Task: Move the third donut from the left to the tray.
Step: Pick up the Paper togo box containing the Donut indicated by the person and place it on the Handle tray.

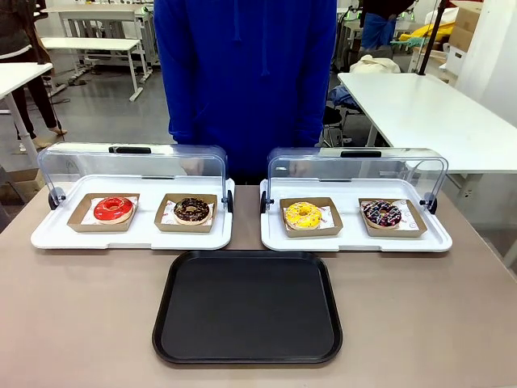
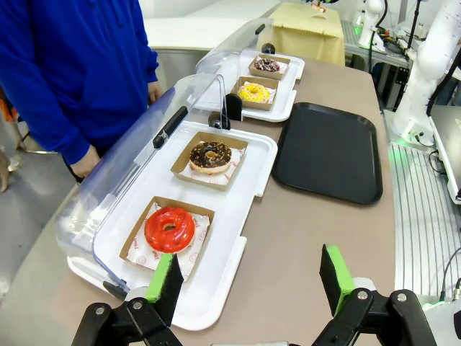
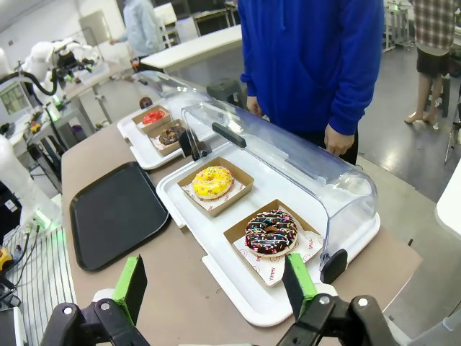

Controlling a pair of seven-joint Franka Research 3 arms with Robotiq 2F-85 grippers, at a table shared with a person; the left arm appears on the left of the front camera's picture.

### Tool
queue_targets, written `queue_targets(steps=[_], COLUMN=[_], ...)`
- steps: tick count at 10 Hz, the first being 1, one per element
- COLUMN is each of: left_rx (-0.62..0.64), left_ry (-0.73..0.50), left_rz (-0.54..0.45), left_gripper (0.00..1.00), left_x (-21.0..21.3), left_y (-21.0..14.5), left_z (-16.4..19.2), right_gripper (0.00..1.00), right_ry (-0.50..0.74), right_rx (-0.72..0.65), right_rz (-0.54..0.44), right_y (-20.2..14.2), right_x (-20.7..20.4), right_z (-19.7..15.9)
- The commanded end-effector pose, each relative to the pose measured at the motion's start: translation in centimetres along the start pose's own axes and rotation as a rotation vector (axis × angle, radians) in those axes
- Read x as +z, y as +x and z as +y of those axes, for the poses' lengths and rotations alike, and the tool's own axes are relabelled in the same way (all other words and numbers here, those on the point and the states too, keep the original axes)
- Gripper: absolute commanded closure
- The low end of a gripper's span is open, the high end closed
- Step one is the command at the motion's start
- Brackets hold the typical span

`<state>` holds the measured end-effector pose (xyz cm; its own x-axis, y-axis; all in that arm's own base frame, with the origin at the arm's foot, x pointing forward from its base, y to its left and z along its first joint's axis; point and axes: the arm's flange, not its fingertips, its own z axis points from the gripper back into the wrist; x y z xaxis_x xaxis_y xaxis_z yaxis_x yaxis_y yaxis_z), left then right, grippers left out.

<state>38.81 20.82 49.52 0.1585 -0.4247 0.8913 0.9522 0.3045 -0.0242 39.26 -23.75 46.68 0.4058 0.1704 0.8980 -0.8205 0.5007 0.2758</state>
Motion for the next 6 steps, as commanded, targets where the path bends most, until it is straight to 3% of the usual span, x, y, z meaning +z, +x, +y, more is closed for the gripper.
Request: queue_targets(steps=[1, 6], left_rx=[-0.011, -0.011], left_ry=[-0.010, -0.010], left_rz=[-0.002, -0.002], left_gripper=[0.00, 0.00], left_x=[0.14, 0.14], left_y=[0.07, 0.07], left_z=[-0.16, -0.16], right_gripper=[0.00, 0.00], right_ry=[0.004, 0.004], right_rx=[0.013, 0.013], right_rz=[-0.018, -0.018], right_y=[0.23, 0.23], right_x=[0.02, 0.02], right_z=[-0.01, -0.01])
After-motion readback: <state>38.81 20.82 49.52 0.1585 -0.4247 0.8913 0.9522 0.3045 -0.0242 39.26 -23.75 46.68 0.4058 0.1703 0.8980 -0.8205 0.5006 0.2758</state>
